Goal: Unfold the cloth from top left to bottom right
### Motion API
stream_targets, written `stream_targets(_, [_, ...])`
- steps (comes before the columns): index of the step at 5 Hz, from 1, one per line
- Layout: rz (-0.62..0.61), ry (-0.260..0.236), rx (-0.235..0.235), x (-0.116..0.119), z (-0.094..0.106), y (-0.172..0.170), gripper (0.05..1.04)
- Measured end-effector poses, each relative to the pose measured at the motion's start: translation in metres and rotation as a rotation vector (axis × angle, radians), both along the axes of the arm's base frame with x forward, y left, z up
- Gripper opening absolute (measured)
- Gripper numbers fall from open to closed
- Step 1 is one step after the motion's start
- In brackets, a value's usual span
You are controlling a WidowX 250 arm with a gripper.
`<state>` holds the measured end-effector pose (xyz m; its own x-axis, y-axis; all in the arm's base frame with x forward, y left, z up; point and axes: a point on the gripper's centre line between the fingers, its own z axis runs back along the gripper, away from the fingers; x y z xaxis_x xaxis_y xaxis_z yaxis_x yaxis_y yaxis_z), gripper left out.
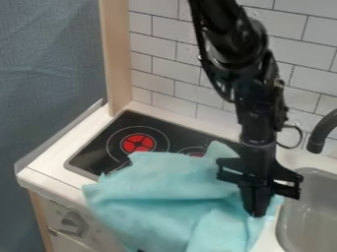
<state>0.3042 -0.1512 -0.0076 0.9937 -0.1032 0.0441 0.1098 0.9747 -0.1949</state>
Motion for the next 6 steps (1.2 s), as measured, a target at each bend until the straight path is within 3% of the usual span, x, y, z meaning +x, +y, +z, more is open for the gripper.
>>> stream_targets(1, [-0.016, 0.018, 0.040, 0.003, -0.005, -0.004, 0.244])
stream_targets(3, [-0.018, 0.046, 0.040, -0.003, -0.007, -0.002, 0.827])
stream_targets(4, [-0.010, 0.047, 0.017, -0.002, 0.006, 0.001, 1.022])
stream_targets(6, [-0.019, 0.033, -0.008, -0.004, 0.036, 0.012, 0.999])
